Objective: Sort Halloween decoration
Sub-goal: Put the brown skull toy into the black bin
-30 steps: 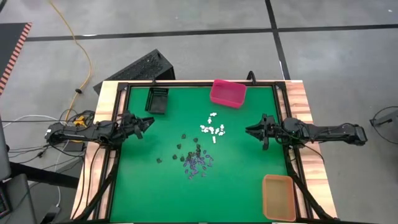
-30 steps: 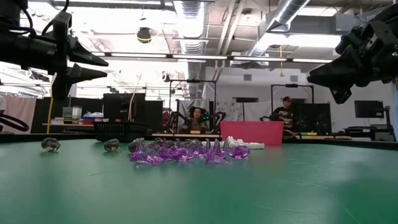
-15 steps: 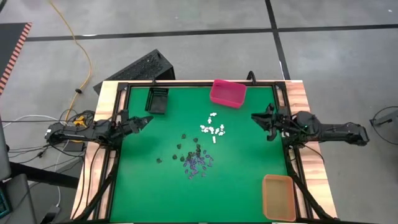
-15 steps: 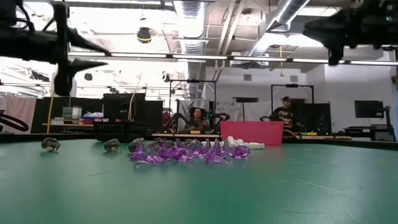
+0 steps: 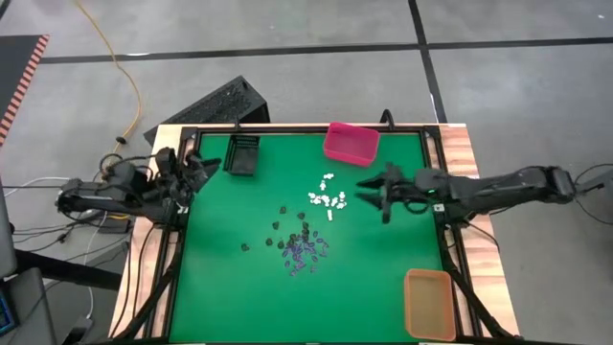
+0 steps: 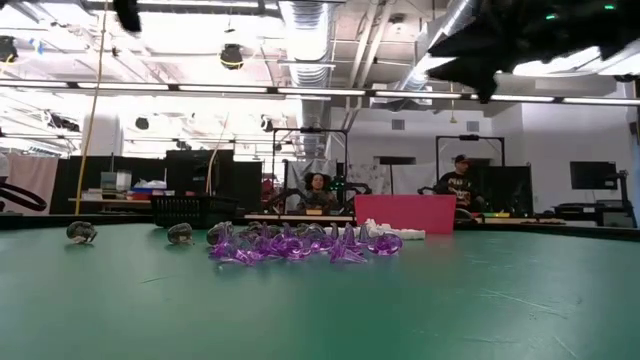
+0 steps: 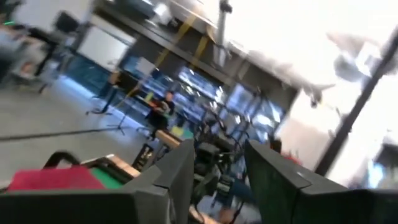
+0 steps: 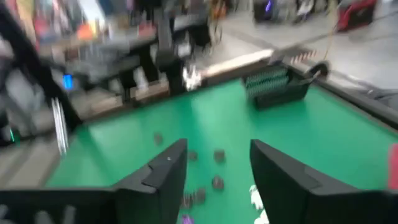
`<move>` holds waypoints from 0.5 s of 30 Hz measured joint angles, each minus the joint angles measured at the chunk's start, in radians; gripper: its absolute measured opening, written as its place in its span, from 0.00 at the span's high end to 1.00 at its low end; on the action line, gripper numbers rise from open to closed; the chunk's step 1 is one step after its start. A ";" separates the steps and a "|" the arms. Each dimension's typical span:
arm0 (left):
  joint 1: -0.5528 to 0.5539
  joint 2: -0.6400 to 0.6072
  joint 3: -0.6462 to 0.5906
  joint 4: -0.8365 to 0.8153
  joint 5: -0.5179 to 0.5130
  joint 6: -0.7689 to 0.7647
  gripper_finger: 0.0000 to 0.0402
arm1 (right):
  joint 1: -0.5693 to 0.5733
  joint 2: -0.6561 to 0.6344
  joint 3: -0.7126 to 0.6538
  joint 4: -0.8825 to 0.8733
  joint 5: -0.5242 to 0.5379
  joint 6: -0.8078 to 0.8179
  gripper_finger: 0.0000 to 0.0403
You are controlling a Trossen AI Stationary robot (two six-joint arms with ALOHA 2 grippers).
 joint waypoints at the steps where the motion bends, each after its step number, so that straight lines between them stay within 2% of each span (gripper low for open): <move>1: 0.000 0.044 0.037 0.000 0.024 0.039 0.63 | 0.012 0.049 0.024 0.001 -0.001 -0.024 0.45; 3: 0.000 0.124 0.109 -0.030 0.051 0.099 0.59 | 0.027 0.142 0.068 -0.012 -0.003 -0.064 0.42; 7: 0.006 0.232 0.255 -0.196 0.048 0.136 0.53 | 0.022 0.318 0.174 0.006 -0.007 -0.117 0.42; 11: 0.008 0.261 0.371 -0.327 0.069 0.169 0.50 | 0.009 0.489 0.259 0.052 -0.009 -0.211 0.43; 15: 0.008 0.249 0.408 -0.376 0.070 0.208 0.50 | -0.017 0.648 0.316 0.146 -0.101 -0.229 0.44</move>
